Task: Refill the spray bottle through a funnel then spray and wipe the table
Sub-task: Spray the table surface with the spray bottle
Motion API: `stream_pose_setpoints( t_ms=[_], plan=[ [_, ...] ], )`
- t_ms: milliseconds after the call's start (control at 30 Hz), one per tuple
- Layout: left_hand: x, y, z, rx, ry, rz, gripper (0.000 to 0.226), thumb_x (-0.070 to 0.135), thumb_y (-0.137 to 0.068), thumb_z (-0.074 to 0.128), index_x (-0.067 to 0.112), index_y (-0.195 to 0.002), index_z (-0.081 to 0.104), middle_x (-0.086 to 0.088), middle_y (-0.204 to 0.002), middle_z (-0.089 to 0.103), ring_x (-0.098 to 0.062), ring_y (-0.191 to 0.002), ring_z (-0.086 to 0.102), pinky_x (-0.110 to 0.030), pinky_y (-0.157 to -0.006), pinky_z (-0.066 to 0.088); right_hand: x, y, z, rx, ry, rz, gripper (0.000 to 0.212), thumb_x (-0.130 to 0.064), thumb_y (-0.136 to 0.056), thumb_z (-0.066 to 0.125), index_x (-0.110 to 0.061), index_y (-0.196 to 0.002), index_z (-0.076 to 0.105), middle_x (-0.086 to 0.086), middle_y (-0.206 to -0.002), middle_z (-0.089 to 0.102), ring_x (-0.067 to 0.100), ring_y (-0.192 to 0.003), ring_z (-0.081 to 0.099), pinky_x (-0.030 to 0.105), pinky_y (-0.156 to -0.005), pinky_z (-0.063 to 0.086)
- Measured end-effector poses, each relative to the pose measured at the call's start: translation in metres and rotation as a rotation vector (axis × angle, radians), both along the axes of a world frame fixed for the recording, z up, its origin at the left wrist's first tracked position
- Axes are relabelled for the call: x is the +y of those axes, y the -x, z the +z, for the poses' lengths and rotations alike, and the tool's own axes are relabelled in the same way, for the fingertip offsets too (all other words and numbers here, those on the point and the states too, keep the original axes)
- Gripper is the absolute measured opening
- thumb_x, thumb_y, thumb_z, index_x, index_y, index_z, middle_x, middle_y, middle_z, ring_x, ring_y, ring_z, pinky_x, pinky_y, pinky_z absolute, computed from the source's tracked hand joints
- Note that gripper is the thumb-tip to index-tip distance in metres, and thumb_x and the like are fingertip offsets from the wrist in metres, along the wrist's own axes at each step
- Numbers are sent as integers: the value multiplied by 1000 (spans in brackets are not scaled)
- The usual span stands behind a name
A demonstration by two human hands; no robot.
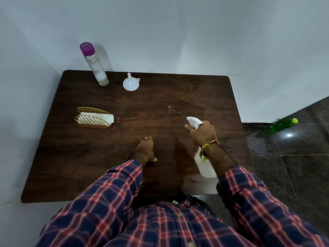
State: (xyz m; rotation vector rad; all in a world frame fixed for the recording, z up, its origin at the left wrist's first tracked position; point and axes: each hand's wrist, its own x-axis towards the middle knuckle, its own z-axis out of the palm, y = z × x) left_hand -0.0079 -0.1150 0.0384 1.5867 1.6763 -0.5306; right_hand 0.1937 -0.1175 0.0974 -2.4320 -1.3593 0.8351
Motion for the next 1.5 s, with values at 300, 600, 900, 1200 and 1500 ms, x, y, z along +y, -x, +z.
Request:
stream_pose_setpoints(
  t_ms=[300,600,900,1200,1500],
  plan=[
    [13,15,3,-43,-52,58,80,15,-81,76,18,-149,35,-10,-147,41,-28,-134,42,-41,-107,43,-28,36,-1,-106,203,610,37,-55,-91,54,-48,-128,57,6,-122,61,27,-113,59,35,-98,49],
    [7,17,-5,-68,-118,36,78,11,-87,68,16,-154,26,-11,-151,37,-27,-139,38,-37,-111,35,-42,22,-15,-169,162,335,74,-81,-69,40,-28,-115,64,1,-107,65,23,-97,64,33,-79,52],
    [10,23,-4,-93,-173,99,73,11,-87,67,17,-151,33,-11,-150,39,-27,-137,40,-37,-112,37,-43,39,-14,-77,147,524,48,-73,-80,51,-47,-118,63,-5,-102,64,20,-98,64,30,-76,50],
    [18,8,-1,3,-276,94,29,15,-93,57,11,-121,57,-14,-125,59,-31,-116,57,-43,-100,47,-28,-3,-9,-104,123,222,68,-74,-73,52,-26,-120,62,2,-109,62,27,-105,63,34,-84,50],
    [29,-21,0,4,-346,172,28,17,-92,57,15,-120,59,-12,-121,62,-29,-111,60,-44,-97,50,-29,-9,-7,-48,223,577,50,-73,-77,56,-53,-122,58,-7,-115,65,20,-108,63,33,-87,52]
  ],
)
